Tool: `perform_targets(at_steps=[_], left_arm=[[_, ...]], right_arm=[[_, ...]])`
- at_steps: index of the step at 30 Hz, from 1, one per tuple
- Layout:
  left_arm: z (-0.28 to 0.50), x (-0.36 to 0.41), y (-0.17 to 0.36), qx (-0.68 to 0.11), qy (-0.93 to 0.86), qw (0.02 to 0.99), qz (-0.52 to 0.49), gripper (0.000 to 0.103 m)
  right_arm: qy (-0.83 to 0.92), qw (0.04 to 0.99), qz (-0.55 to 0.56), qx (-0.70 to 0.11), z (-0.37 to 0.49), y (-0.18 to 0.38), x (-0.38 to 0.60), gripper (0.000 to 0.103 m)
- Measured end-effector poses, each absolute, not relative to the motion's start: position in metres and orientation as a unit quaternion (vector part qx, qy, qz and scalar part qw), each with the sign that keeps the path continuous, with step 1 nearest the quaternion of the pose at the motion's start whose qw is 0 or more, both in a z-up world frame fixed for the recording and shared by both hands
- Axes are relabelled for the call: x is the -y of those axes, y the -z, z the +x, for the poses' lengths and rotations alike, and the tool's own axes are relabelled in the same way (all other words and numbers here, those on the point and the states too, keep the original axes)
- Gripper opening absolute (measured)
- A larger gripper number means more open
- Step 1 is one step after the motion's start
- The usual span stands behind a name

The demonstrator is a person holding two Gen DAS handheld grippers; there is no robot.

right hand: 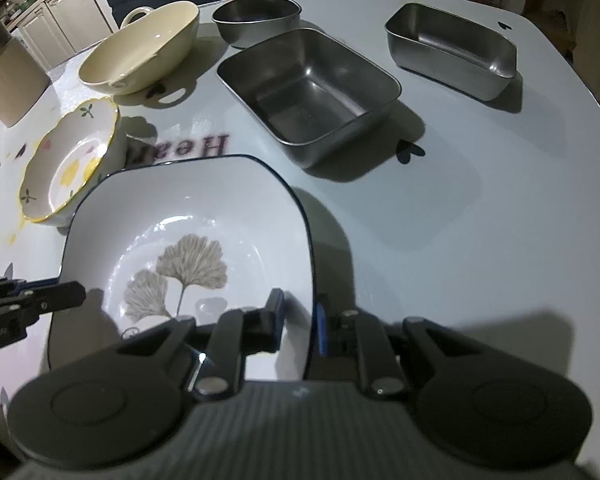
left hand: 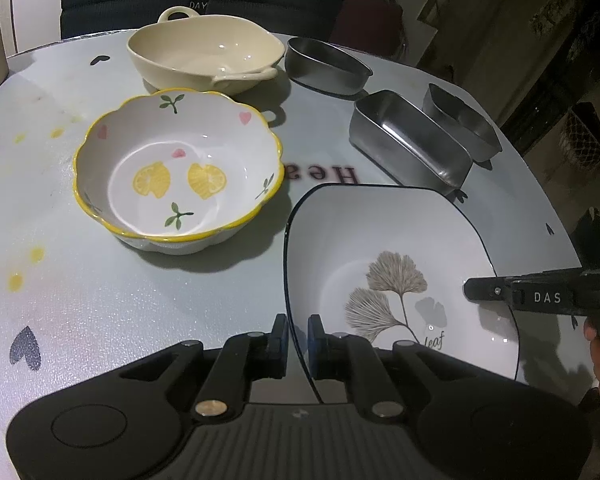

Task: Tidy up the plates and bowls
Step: 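Lower the plate onto the table and open both grippers, then move both grippers to the cream two-handled bowl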

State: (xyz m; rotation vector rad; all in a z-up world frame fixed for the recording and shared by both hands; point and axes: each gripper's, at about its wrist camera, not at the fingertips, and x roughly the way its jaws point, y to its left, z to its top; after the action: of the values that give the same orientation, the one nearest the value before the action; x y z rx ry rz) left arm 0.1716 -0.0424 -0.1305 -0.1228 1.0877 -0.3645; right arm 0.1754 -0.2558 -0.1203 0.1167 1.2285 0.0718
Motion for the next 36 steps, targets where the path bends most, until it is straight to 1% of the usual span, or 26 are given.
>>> perform_targets(at_steps=[7, 9, 10, 11, 12, 13, 14, 15, 16, 17, 18, 19, 21, 22, 23, 24, 27, 28, 32, 36], left_arm=[[0.172, 0.044, 0.130, -0.516, 0.171, 0.838, -0.051, 0.011], [0.172, 0.045, 0.130, -0.515, 0.172, 0.839, -0.047, 0.012], [0.171, 0.045, 0.130, -0.516, 0.174, 0.838, -0.044, 0.014], [0.171, 0.046, 0.131, -0.520, 0.174, 0.835, -0.042, 0.025], [0.170, 0.046, 0.133, -0.527, 0.175, 0.831, -0.041, 0.033], [0.170, 0.046, 0.134, -0.531, 0.176, 0.828, -0.040, 0.047], [0.168, 0.047, 0.135, -0.533, 0.176, 0.827, -0.037, 0.055], [0.166, 0.049, 0.136, -0.534, 0.177, 0.826, -0.032, 0.058], [0.165, 0.050, 0.136, -0.534, 0.180, 0.826, -0.028, 0.064], [0.163, 0.051, 0.136, -0.533, 0.183, 0.826, -0.023, 0.073], [0.161, 0.052, 0.135, -0.531, 0.184, 0.827, -0.022, 0.077], [0.160, 0.052, 0.134, -0.528, 0.183, 0.829, -0.021, 0.083], [0.158, 0.051, 0.130, -0.522, 0.184, 0.833, -0.024, 0.089], [0.157, 0.051, 0.127, -0.518, 0.184, 0.835, -0.025, 0.095], [0.156, 0.051, 0.125, -0.516, 0.184, 0.836, -0.024, 0.098], [0.155, 0.051, 0.121, -0.511, 0.184, 0.839, -0.023, 0.099], [0.153, 0.049, 0.109, -0.498, 0.184, 0.847, -0.021, 0.101], [0.152, 0.048, 0.105, -0.493, 0.185, 0.850, -0.021, 0.102], [0.149, 0.045, 0.084, -0.467, 0.200, 0.861, -0.021, 0.103], [0.148, 0.042, 0.060, -0.432, 0.201, 0.879, -0.008, 0.103]], right_arm=[[-0.036, 0.815, 0.064, -0.575, 0.176, 0.121, 0.260, 0.019], [-0.036, 0.816, 0.064, -0.574, 0.174, 0.120, 0.259, 0.019], [-0.036, 0.816, 0.066, -0.573, 0.174, 0.121, 0.260, 0.019], [-0.037, 0.816, 0.066, -0.573, 0.174, 0.121, 0.260, 0.020], [-0.038, 0.817, 0.064, -0.572, 0.173, 0.120, 0.260, 0.021], [-0.036, 0.819, 0.060, -0.569, 0.172, 0.120, 0.260, 0.023], [-0.033, 0.821, 0.056, -0.567, 0.170, 0.119, 0.260, 0.032], [-0.032, 0.825, 0.053, -0.562, 0.168, 0.117, 0.261, 0.044], [-0.034, 0.828, 0.053, -0.557, 0.165, 0.116, 0.262, 0.049], [-0.036, 0.831, 0.055, -0.553, 0.163, 0.114, 0.264, 0.057], [-0.037, 0.832, 0.057, -0.550, 0.161, 0.112, 0.265, 0.061], [-0.038, 0.834, 0.060, -0.548, 0.159, 0.111, 0.267, 0.063], [-0.038, 0.837, 0.059, -0.543, 0.154, 0.108, 0.270, 0.071], [-0.039, 0.839, 0.057, -0.540, 0.151, 0.106, 0.272, 0.073], [-0.041, 0.840, 0.056, -0.537, 0.149, 0.105, 0.273, 0.079], [-0.044, 0.841, 0.055, -0.536, 0.146, 0.103, 0.273, 0.087], [-0.046, 0.849, 0.052, -0.524, 0.139, 0.097, 0.276, 0.099], [-0.046, 0.854, 0.051, -0.515, 0.136, 0.093, 0.276, 0.102], [-0.047, 0.870, 0.049, -0.488, 0.131, 0.076, 0.279, 0.103], [-0.055, 0.887, 0.077, -0.452, 0.129, 0.053, 0.281, 0.103]])
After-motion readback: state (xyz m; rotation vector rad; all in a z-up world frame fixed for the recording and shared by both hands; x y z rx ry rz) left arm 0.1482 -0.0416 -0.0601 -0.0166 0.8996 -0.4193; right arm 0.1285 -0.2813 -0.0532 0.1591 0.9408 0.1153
